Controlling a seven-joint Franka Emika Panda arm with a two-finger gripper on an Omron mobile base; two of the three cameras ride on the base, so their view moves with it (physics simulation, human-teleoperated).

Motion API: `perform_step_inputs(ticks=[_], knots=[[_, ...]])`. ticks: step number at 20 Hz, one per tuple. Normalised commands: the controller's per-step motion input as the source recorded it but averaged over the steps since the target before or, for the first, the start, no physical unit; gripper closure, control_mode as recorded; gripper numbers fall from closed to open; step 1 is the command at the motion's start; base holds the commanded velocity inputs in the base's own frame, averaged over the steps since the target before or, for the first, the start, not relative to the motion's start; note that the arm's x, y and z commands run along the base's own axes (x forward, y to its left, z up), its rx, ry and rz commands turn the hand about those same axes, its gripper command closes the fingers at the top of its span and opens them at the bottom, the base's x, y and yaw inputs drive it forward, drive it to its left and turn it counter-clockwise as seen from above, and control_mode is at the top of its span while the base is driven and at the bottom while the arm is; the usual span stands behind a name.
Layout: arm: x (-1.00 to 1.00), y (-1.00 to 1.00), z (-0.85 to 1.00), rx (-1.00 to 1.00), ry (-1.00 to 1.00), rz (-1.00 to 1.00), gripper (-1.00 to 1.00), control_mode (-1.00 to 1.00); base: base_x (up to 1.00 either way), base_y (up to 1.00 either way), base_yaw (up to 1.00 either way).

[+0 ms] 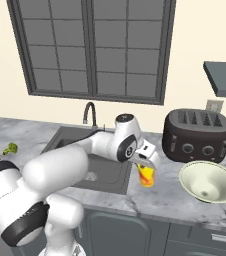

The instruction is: Remove the garlic and broccoli from the sink. Then move the bowl and cup from the counter to the sink for washing.

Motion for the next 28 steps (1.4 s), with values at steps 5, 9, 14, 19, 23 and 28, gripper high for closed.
perform_step_inputs(ticks=[5, 9, 14, 19, 23, 28], knots=[[0.02, 0.28, 0.03, 0.00, -0.01, 0.07, 1.00, -1.00, 0.00, 0.00, 0.00], [0.01, 0.25, 0.03, 0.01, -0.04, 0.08, 1.00, -1.00, 0.00, 0.00, 0.00], [0.02, 0.24, 0.06, 0.01, -0.06, 0.09, 1.00, -1.00, 0.00, 0.00, 0.00], [0.03, 0.23, 0.08, 0.03, -0.06, 0.10, 1.00, -1.00, 0.00, 0.00, 0.00], [0.05, 0.25, 0.04, 0.05, -0.02, 0.11, 1.00, -1.00, 0.00, 0.00, 0.00], [0.04, 0.26, 0.00, 0.07, 0.00, 0.14, 1.00, -1.00, 0.00, 0.00, 0.00]])
